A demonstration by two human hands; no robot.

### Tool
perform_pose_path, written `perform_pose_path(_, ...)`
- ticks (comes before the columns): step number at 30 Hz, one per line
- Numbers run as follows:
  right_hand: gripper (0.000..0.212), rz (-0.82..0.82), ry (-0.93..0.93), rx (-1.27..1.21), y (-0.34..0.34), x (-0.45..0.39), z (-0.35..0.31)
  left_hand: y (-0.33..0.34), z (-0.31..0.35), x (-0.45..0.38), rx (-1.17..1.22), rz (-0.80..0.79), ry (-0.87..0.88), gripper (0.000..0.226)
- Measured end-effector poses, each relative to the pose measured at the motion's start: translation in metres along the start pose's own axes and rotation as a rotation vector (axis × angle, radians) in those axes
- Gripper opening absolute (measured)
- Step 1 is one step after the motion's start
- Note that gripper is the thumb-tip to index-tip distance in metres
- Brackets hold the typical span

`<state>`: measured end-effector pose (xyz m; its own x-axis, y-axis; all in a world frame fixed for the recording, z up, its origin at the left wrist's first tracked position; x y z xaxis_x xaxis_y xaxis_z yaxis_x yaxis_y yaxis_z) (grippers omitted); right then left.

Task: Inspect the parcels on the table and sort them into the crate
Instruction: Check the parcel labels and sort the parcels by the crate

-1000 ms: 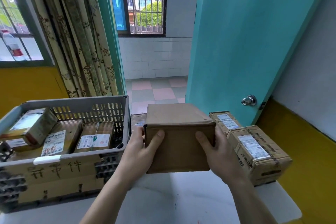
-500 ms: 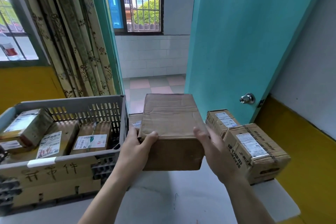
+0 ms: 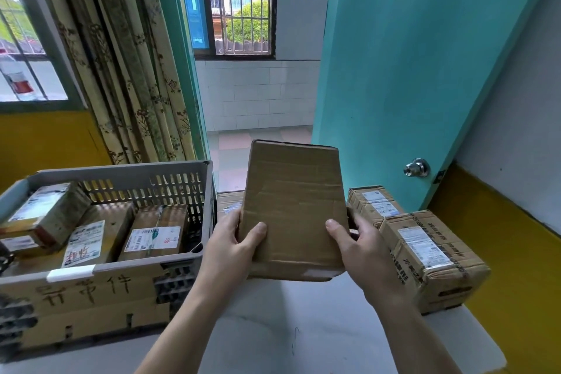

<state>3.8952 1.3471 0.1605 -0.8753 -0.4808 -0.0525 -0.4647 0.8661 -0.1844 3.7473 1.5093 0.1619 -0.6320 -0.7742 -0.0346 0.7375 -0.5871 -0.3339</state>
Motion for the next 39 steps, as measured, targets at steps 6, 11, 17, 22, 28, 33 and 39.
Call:
perform_pose_path(6,0.023,0.036,0.020,0.023,0.002,-0.003,0.006,-0.001,0.003,-0.002,0.042,0.040,-0.054,0.021)
perform_pose_path(11,0.020,0.021,0.008,0.049,0.004,-0.002,0.007,-0.008,0.004,-0.011,-0.069,0.067,-0.035,0.032)
perform_pose_path(17,0.018,0.022,-0.005,0.065,0.005,-0.008,-0.001,-0.008,-0.005,-0.004,0.051,0.027,-0.067,0.023)
perform_pose_path(22,0.026,0.002,-0.057,0.069,0.012,-0.001,0.000,-0.014,-0.003,-0.014,-0.013,0.007,-0.007,0.036)
perform_pose_path(28,0.032,-0.073,-0.066,0.158,0.016,-0.001,0.001,-0.017,-0.010,-0.016,-0.070,0.028,0.034,0.021)
perform_pose_path(33,0.029,-0.071,-0.035,0.193,0.014,-0.006,0.001,-0.016,-0.012,-0.013,-0.025,0.028,0.013,0.013)
perform_pose_path(39,0.022,-0.110,-0.005,0.094,0.016,-0.003,0.008,-0.024,-0.005,-0.021,-0.100,0.070,0.012,0.030)
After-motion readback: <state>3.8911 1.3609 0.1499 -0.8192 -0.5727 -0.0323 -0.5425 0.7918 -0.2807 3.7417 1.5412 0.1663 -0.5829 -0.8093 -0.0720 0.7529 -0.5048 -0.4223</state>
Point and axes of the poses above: each hand's wrist, its own x-axis away from the middle knuckle, its own y-axis out of the palm, z = x × y, the point moved 2 cm from there along -x, towards the middle knuckle, and after that the axes turned 7 degrees about -x, right-handed, at the moved point
